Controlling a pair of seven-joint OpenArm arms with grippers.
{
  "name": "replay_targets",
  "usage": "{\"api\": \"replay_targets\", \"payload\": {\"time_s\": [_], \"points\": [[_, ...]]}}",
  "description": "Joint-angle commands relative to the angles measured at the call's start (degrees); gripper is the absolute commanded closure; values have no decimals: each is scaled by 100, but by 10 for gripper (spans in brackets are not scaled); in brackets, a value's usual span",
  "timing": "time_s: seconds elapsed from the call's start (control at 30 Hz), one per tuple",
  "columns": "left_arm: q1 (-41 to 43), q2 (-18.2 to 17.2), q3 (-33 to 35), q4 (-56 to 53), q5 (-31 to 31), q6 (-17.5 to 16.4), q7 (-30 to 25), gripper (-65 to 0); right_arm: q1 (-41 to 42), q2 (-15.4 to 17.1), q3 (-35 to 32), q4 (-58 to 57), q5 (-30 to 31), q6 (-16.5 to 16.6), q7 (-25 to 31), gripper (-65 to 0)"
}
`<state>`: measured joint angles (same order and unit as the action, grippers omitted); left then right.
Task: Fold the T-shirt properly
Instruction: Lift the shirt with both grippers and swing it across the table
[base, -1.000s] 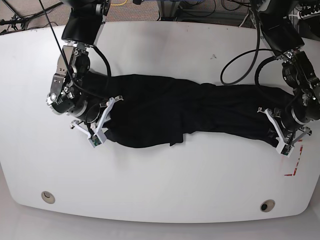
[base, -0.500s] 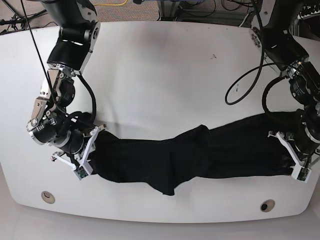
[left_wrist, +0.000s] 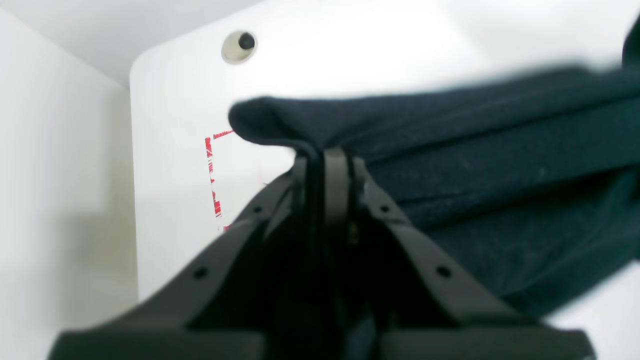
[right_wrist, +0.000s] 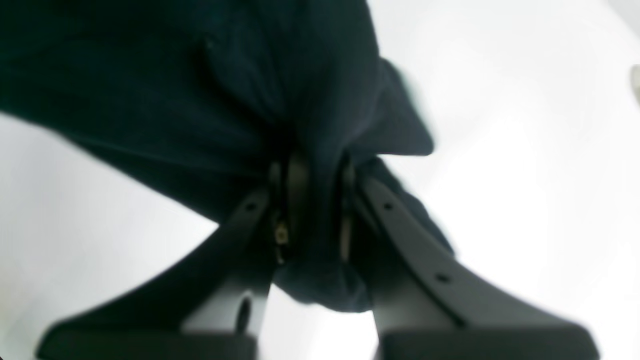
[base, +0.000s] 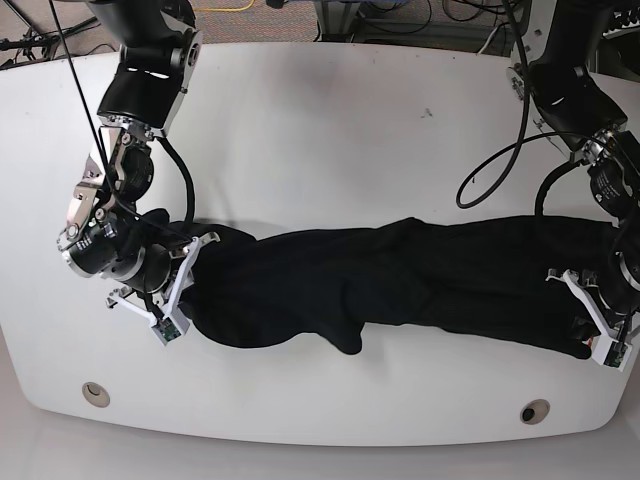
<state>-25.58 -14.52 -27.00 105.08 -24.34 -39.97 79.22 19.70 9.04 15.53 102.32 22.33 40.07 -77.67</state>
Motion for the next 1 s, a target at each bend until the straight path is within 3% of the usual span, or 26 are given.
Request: {"api": "replay_targets", "payload": {"time_s": [0.0,0.67,0.97], "points": [[-308,-99,67,54,93,-3,-225,-2,576,252,17,123,-147,-7,-13,-24],[-2015,-267,662,10,2,-3,-258,-3,2696,1045,-490,-361,-124,-7,-163,-21],[-2571,-242,624,-29,123,-3,-219,-5,3359,1164,-653,-653,-38,-7,-87,-17]]}}
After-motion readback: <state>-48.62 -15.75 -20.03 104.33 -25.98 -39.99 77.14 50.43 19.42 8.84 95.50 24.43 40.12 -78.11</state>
